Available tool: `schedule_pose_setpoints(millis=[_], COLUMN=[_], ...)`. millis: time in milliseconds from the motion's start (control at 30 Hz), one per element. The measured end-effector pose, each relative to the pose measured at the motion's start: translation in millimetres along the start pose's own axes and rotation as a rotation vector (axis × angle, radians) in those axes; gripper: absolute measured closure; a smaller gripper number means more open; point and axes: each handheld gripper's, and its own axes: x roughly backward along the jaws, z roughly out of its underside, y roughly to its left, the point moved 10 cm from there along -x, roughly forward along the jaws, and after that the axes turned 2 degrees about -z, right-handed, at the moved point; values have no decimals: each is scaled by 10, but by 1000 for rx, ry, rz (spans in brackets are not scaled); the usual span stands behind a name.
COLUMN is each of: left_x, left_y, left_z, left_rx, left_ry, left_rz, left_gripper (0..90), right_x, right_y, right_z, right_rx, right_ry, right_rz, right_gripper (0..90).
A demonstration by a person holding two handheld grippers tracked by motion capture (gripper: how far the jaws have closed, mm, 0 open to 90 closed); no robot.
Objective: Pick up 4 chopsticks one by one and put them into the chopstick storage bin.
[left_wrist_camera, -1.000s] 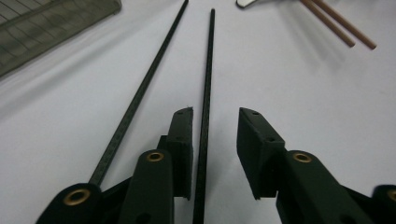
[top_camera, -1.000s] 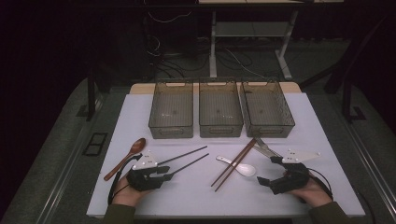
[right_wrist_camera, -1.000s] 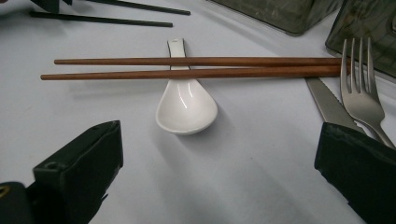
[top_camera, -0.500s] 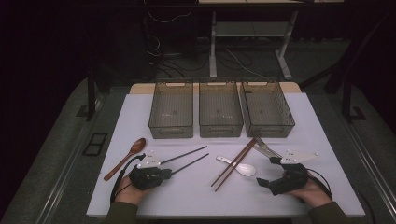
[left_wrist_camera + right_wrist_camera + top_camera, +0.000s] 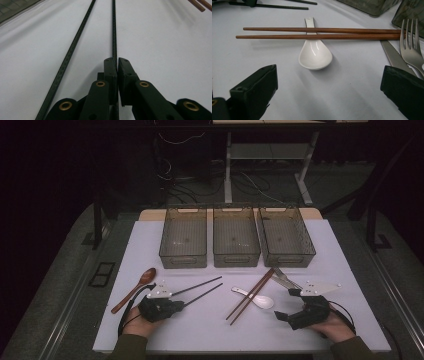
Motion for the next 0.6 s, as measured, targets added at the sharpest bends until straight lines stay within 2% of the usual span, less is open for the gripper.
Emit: schedule_pose_setpoints(millis=[167, 400, 600], left_x=[15, 51, 93], left_y=[0, -26, -52], left_z=[-18, -86, -139], left_rx=[6, 23, 18], left_ry=[-3, -38, -52], left_rz=[0, 3, 3], left_gripper=[852, 852, 851], right_x=[-2, -3, -5], right_y=[2, 5, 8], right_z=[2, 2, 6], right_rx=[1, 3, 4], right_ry=[1, 2, 4], right_rz=[-1, -2, -2], right_gripper=[9, 9, 9])
